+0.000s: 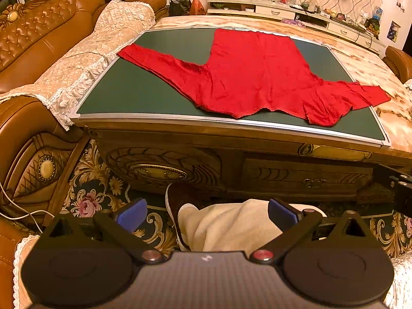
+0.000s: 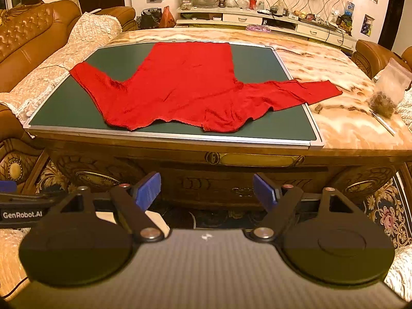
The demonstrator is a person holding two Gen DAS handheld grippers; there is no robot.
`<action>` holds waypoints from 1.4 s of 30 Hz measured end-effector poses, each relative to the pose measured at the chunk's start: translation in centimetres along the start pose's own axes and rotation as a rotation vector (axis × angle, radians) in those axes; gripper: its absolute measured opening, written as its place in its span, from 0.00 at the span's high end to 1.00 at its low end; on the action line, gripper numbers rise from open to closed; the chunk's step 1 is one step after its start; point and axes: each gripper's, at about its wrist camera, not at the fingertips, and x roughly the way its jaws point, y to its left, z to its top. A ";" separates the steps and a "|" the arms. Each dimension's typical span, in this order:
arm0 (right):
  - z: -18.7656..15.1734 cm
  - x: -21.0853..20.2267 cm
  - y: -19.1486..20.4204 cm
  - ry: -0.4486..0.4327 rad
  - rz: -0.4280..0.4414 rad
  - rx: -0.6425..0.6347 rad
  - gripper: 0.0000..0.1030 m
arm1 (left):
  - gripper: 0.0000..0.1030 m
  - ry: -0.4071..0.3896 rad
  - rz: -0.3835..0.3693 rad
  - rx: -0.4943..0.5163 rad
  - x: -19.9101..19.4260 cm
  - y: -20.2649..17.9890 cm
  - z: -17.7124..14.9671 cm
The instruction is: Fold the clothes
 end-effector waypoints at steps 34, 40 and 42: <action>1.8 1.3 0.0 0.017 0.004 0.001 0.16 | 0.00 0.016 -0.009 0.005 0.9 -0.6 2.3; 2.0 2.0 0.1 0.028 0.005 0.005 0.16 | 0.00 0.039 -0.008 0.006 1.4 -0.5 2.7; 2.1 2.1 0.2 0.029 0.006 0.001 0.16 | 0.00 0.040 -0.009 0.004 1.5 -0.5 2.9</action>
